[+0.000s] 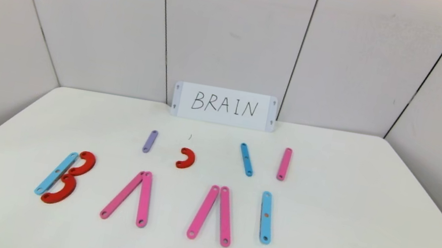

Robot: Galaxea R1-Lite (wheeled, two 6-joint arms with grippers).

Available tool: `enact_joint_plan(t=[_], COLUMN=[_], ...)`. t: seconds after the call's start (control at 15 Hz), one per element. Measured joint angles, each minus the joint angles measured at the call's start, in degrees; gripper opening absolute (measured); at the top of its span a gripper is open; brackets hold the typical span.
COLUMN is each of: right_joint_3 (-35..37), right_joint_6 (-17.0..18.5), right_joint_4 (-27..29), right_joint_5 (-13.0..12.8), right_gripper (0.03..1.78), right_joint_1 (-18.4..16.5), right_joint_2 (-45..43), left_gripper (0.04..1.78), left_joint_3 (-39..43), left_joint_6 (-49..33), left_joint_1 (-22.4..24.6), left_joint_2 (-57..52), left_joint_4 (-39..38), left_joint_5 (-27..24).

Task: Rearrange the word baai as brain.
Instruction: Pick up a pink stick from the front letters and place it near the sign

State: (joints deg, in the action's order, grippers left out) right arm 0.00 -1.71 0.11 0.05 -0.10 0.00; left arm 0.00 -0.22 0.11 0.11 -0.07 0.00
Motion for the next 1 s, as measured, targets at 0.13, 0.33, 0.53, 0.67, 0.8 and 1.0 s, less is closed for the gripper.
enact_joint_plan(t=[0.13,0.33,0.53,0.67,0.8,1.0], right_joint_3=[0.0,0.0,0.0,0.0,0.0,0.0], right_joint_6=[0.1,0.0,-0.1,-0.4,-0.4,-0.4], right_joint_4=[0.0,-0.1,-0.1,-0.1,0.0,-0.1], right_joint_5=[0.0,0.0,0.0,0.0,0.0,0.0], right_gripper=[1.74,1.74,1.74,1.74,1.74,1.74], right_joint_1=[0.0,0.0,0.0,0.0,0.0,0.0], right_joint_2=[0.0,0.0,0.0,0.0,0.0,0.0], left_gripper=[1.73,1.73,1.73,1.73,1.73,1.73], left_joint_3=[0.0,0.0,0.0,0.0,0.0,0.0], left_joint_6=[0.0,0.0,0.0,0.3,0.7,1.8], left_joint_1=[0.0,0.0,0.0,0.0,0.0,0.0], left_joint_2=[0.0,0.0,0.0,0.0,0.0,0.0], left_joint_4=[0.0,0.0,0.0,0.0,0.1,0.0], left_joint_5=[0.0,0.0,0.0,0.0,-0.2,-0.3])
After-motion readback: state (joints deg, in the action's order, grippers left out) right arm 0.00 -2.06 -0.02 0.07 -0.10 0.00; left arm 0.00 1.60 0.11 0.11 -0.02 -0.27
